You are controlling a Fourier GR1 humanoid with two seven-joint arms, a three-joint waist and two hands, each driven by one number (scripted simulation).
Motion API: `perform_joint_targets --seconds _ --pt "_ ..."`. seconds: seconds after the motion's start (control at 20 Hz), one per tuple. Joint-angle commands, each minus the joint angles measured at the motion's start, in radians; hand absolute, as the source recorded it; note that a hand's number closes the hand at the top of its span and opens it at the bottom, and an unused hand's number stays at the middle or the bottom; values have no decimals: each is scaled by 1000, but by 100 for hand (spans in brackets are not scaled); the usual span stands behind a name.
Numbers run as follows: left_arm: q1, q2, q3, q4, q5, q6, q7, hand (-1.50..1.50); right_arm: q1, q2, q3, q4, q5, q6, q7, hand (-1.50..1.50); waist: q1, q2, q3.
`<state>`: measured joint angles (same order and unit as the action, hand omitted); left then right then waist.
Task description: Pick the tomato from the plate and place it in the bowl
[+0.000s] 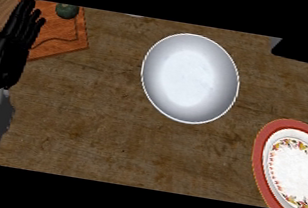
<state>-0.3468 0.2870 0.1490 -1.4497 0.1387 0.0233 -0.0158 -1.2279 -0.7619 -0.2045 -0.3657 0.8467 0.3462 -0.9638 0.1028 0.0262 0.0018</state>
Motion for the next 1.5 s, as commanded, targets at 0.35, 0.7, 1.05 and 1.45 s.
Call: perform_joint_targets --seconds 0.35,0.7,1.05,1.45 --pt "64 -28 -10 13 -28 17 -48 0 -199 138 88 74 -53 330 -41 150 -39 -11 -3" --pt "55 25 47 -13 20 -7 2 0 -222 294 182 69 -40 305 18 150 -61 -22 -3" --pt "71 40 58 -49 20 -1 35 0 -197 440 238 33 -55 272 98 150 -90 -31 -2" --pt "90 24 61 -48 14 -2 4 0 -58 584 329 -32 19 23 243 150 -89 -26 -2"
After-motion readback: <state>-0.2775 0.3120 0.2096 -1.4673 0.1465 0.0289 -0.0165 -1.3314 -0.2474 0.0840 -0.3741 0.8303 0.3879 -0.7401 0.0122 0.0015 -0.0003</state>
